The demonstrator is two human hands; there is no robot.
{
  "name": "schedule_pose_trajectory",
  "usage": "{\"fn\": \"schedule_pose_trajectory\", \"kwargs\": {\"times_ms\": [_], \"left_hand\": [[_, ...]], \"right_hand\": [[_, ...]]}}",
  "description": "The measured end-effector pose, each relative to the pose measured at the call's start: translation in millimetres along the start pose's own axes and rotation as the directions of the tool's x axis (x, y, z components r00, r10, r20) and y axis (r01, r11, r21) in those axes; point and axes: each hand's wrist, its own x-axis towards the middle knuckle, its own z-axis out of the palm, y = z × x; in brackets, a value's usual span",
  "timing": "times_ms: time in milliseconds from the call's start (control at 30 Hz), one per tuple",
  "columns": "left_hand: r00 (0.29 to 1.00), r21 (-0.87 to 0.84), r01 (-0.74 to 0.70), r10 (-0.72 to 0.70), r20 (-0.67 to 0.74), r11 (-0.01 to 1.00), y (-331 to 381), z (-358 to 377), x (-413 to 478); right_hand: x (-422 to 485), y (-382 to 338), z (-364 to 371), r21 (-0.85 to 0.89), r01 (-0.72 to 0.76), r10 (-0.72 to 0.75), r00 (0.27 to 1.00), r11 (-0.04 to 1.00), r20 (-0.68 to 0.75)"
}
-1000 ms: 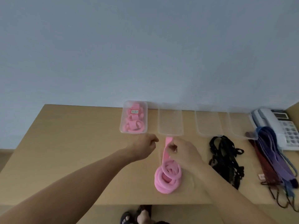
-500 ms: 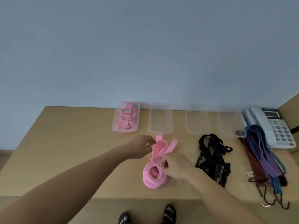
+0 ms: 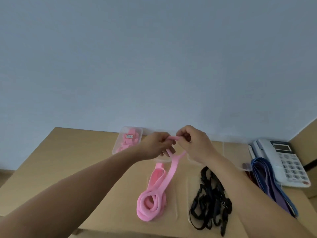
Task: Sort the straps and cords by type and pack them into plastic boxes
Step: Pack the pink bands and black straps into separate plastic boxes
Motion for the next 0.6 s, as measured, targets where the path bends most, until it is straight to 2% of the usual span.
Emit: {"fn": "schedule_pose_trajectory", "kwargs": {"times_ms": [233, 400, 500, 600], "left_hand": [[0.995, -0.233, -0.018, -0.006, -0.102, 0.972, 24, -14, -5], [0.991, -0.421, 0.046, -0.095, -0.095, 0.906, 33, -21, -12], [0.990, -0.424, 0.061, -0.110, -0.091, 0.903, 35, -27, -11], [0.996, -0.408, 0.021, -0.055, -0.071, 0.913, 35, -36, -11]], "right_hand": [[12, -12, -24, 0.182, 0.072, -0.076, 0.997, 0.981, 0.013], [18, -19, -20, 0.101, 0.203, -0.193, 0.976, 0.974, -0.096], [16, -23, -14, 0.079, 0.273, -0.259, 0.953, 0.959, -0.155], [13, -26, -12, 0.168, 0.237, -0.207, 0.962, 0.957, -0.175]]}}
